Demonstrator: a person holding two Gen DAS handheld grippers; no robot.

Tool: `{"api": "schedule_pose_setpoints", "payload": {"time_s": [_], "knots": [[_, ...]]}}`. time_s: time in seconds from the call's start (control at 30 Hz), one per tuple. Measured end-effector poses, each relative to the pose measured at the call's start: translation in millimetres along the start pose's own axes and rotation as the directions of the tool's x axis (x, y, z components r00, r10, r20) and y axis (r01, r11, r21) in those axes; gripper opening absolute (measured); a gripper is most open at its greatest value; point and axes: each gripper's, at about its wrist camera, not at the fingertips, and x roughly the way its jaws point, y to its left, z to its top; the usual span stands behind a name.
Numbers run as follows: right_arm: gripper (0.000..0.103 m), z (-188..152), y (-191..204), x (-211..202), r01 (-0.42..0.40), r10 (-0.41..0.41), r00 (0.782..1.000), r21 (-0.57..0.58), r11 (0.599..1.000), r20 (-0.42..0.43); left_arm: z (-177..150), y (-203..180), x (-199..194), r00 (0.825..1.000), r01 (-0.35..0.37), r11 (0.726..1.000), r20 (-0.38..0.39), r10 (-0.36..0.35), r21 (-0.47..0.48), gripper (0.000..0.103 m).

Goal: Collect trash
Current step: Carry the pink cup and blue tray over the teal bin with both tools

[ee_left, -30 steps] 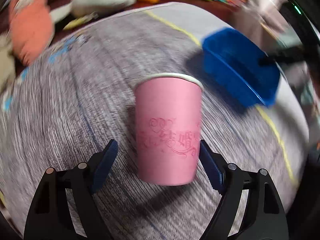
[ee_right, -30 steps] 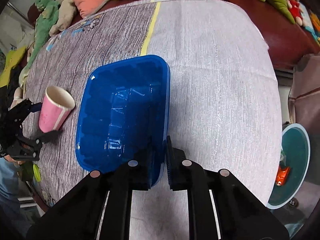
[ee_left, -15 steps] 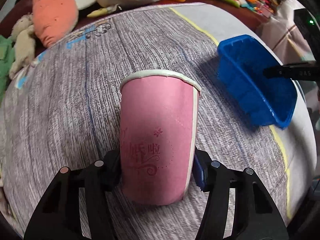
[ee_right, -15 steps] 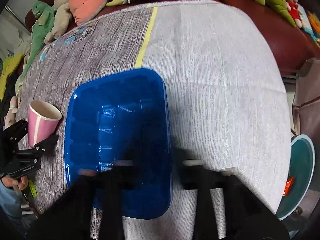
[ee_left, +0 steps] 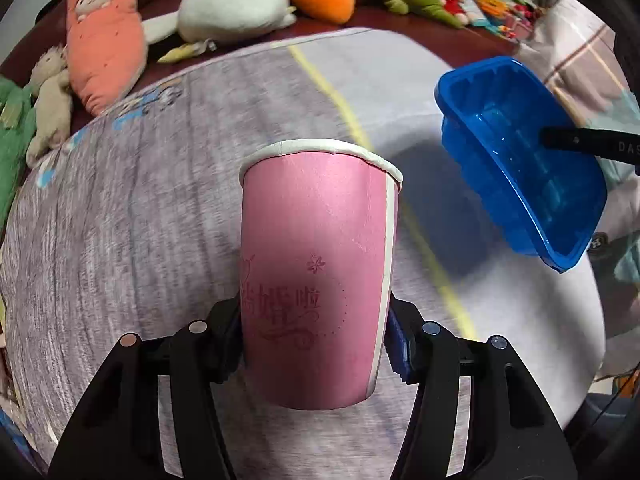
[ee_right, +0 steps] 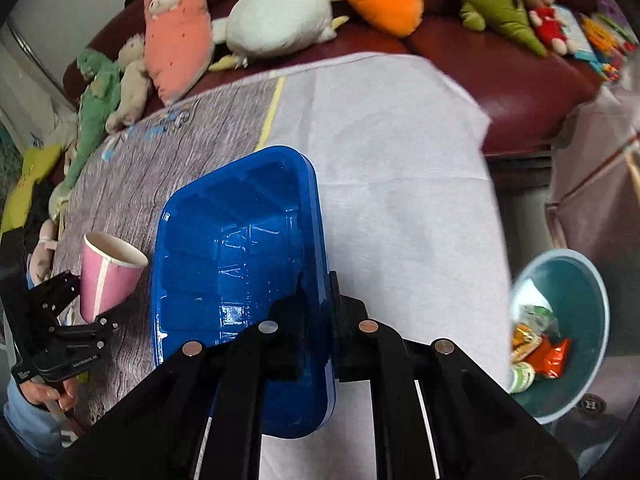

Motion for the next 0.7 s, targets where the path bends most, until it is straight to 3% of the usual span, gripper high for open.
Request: {"api": "schedule_pose_setpoints", "payload": {"time_s": [0.33,0.7], "knots": [[0.009,-26.5,-83.2,-56.2,0.015,-0.023,0.997,0.104,0.994,0.071,23.1,-83.6,-9.5,0.999,0.047,0.996,0.024,-0.049,0.074,0.059],[0.009,-62.5,-187.3,-100.2,0.084,-0.115,0.987,0.257,0.963,0.108,55.3,-182.3,-1.0,0.982,0.185,0.973,0.012,-0.189,0.139,0.059]]}}
